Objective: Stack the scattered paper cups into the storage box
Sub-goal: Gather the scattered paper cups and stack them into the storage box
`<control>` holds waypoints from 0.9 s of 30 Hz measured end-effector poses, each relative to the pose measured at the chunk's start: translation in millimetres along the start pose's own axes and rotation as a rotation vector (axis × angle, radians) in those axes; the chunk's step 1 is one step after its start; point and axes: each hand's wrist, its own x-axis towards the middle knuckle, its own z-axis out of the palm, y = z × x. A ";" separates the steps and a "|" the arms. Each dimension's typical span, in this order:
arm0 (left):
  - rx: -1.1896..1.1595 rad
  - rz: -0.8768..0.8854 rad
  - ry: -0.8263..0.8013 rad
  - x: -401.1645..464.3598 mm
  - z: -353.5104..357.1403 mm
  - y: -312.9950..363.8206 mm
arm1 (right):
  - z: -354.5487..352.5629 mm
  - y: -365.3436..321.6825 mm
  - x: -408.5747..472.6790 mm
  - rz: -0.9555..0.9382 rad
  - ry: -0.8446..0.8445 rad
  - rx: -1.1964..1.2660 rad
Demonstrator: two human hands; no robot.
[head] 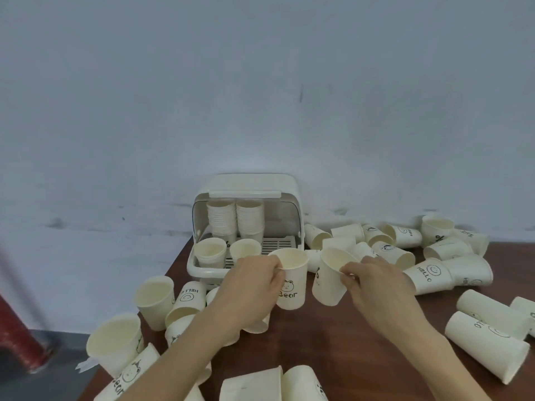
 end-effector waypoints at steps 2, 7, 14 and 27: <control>-0.009 -0.021 0.014 -2.1 -6.5 -7.3 | -7.4 -7.1 2.9 -0.014 -0.015 0.017; -0.007 -0.072 0.056 -6.8 -19.3 -25.2 | -10.3 -24.7 11.9 -0.057 -0.042 0.081; 0.062 -0.167 0.177 -7.4 -35.0 -64.3 | 0.5 -64.4 35.6 -0.130 -0.033 0.125; 0.182 -0.220 0.360 30.2 -37.0 -126.8 | 20.7 -115.7 83.6 -0.155 0.093 0.135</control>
